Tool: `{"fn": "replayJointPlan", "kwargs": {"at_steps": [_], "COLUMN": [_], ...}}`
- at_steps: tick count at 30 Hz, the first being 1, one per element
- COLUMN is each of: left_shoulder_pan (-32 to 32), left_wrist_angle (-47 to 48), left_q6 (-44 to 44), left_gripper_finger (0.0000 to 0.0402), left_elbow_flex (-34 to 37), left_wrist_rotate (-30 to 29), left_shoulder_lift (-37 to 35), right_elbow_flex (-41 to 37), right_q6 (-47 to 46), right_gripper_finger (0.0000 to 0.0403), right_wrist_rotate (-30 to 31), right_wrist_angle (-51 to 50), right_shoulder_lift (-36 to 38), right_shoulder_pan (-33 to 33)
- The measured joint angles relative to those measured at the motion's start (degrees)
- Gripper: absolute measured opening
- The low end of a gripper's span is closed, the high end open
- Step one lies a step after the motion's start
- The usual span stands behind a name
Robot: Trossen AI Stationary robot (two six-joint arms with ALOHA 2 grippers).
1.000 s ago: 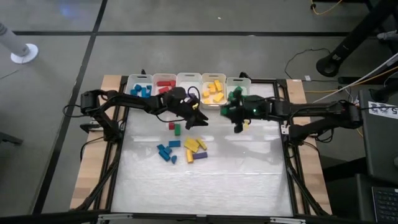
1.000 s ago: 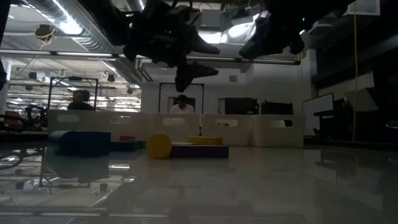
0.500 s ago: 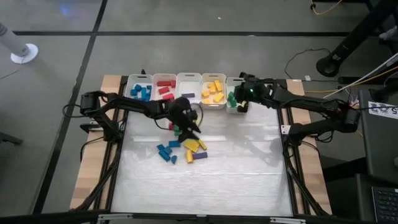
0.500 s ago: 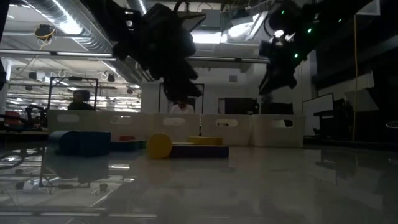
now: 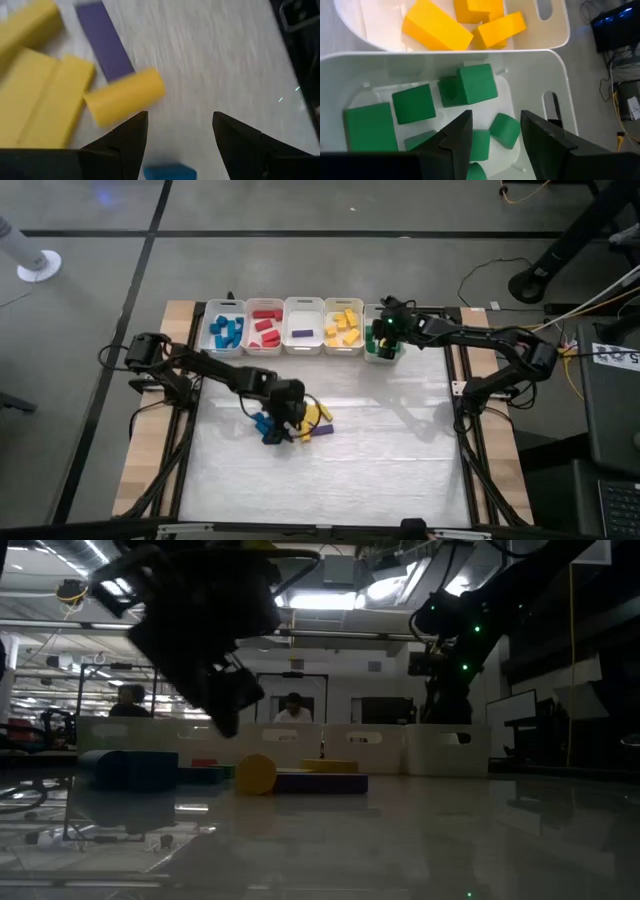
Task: Sort blocks
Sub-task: Put the blue block into the left white bin
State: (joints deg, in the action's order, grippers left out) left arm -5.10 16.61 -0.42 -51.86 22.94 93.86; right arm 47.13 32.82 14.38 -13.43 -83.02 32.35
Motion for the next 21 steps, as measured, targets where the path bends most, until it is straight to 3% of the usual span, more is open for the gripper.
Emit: {"fn": "replayJointPlan", "kwargs": {"at_steps": [5,12,21], "left_shoulder_pan": [-4.41,-9.67,-14.63], "left_wrist_angle": [3.71,7.05,8.07], "left_q6": [1.24,9.25,11.07], "left_gripper_finger": [0.0211,0.0211,0.0211], "left_elbow_flex": [0.00,0.00,-3.73], "left_wrist_rotate": [-6.64,-21.41,-25.67], "left_shoulder_lift": [0.00,0.00,0.02], "right_elbow_flex": [0.00,0.00,0.00], "right_q6": [0.02,0.04,0.04], "right_gripper_finger": [0.0167,0.0167,0.0167], "right_wrist_rotate": [-0.03,-0.05,-0.07], "right_wrist_angle": [0.20,0.09,0.07], "right_shoulder_lift": [-0.59,-0.57,-0.57], "right_shoulder_pan": [-0.04,-0.05,-0.06]}}
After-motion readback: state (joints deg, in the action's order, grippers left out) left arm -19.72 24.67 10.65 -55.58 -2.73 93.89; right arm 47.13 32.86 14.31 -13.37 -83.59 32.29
